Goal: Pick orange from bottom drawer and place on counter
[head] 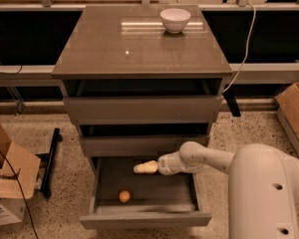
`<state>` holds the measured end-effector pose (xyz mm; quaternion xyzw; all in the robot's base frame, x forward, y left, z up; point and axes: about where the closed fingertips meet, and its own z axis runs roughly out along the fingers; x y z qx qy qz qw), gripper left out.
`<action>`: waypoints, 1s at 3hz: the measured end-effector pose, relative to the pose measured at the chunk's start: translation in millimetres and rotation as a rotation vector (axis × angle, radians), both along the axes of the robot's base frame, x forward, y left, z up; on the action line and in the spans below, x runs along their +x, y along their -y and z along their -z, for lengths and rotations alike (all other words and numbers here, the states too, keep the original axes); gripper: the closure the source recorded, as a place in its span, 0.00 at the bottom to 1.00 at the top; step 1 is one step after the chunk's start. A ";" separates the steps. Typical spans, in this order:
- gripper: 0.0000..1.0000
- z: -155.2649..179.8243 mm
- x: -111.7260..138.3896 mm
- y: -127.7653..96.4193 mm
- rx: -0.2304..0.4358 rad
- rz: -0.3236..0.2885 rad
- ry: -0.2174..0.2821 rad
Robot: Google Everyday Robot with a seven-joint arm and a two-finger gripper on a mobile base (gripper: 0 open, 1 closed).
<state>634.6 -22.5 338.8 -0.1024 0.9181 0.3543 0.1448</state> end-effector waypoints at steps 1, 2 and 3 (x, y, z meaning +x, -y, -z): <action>0.00 10.1 -2.1 -1.8 0.004 0.007 -0.013; 0.00 19.2 4.8 -18.9 0.014 0.003 -0.015; 0.00 34.9 13.3 -39.6 0.026 -0.017 -0.039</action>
Offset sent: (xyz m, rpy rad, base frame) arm 0.0165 0.0366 -0.0283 0.0253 0.0117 -0.0046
